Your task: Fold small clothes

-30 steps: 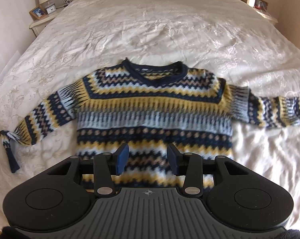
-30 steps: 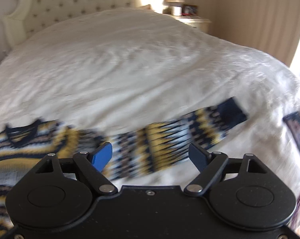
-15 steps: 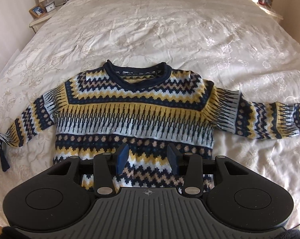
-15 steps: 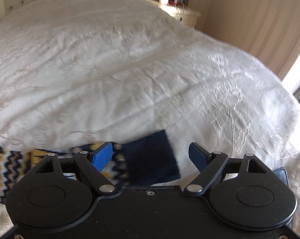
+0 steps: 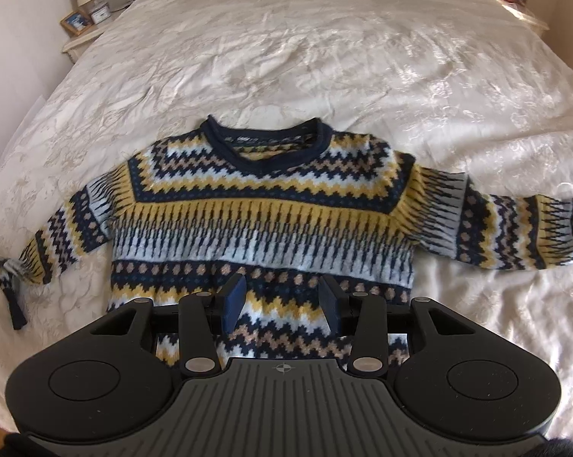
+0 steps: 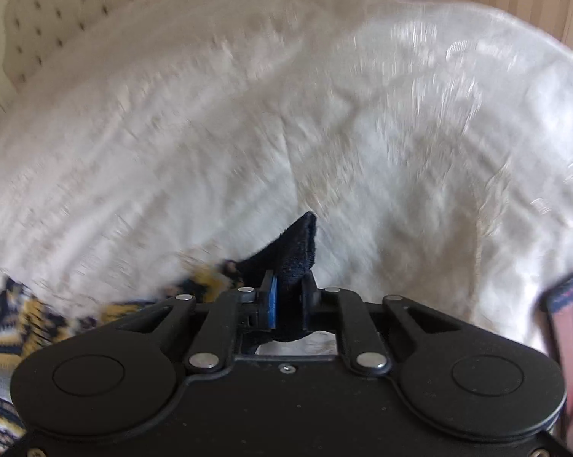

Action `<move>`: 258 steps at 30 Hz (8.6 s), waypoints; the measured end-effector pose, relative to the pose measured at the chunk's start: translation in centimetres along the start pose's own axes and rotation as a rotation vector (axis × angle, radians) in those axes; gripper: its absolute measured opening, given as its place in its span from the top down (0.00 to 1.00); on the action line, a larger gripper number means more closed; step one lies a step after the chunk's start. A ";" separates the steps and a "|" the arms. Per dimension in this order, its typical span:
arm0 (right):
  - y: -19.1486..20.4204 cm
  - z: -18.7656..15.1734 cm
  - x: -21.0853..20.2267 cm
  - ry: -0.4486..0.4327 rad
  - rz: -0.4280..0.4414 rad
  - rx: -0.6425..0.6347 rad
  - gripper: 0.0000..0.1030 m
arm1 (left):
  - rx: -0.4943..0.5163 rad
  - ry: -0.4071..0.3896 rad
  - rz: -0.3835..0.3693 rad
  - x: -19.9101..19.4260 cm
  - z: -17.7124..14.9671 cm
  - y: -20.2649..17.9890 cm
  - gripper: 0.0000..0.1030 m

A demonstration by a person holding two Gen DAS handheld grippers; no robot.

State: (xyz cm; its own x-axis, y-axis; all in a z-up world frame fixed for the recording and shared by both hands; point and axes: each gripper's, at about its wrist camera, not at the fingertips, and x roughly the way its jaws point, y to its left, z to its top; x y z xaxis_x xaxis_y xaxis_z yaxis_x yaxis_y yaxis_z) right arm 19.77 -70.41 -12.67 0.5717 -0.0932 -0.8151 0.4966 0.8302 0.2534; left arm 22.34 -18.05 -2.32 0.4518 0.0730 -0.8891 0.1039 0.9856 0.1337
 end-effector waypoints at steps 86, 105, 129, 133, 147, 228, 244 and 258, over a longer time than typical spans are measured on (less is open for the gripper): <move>34.0 -4.2 -8.1 -0.119 0.410 -0.160 0.89 | -0.053 -0.045 -0.066 1.9 -3.9 17.8 0.60; 60.0 -19.0 1.0 0.123 0.494 -0.358 0.89 | -0.131 0.002 0.011 6.4 -5.1 34.5 0.60; 51.9 -19.2 1.5 0.069 0.372 -0.352 0.66 | -0.047 -0.041 -0.069 9.5 1.8 27.3 0.60; 45.4 -17.1 1.8 0.042 0.276 -0.262 0.52 | -0.012 -0.052 -0.106 11.3 3.8 23.6 0.60; 30.7 -10.5 8.0 0.079 0.141 -0.076 0.42 | 0.084 0.118 0.009 22.8 3.6 18.8 0.59; 54.5 -28.5 -5.7 0.102 0.402 -0.621 0.19 | -0.126 0.040 0.310 14.6 -11.7 47.5 0.24; 57.9 -29.3 -5.9 0.107 0.434 -0.642 0.19 | -0.784 -0.224 0.106 6.5 -16.1 57.2 0.24; 59.1 -30.2 -6.4 0.113 0.436 -0.694 0.19 | -1.000 -0.158 -0.210 13.7 -14.7 54.6 0.23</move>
State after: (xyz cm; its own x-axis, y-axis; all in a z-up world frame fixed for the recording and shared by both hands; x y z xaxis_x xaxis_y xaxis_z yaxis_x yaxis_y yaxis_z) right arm 25.75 -4.16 -8.19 0.5322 0.3407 -0.7751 -0.2916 0.9332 0.2100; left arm 21.20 39.00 -13.59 0.6283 -0.0651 -0.7752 -0.5572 0.6577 -0.5069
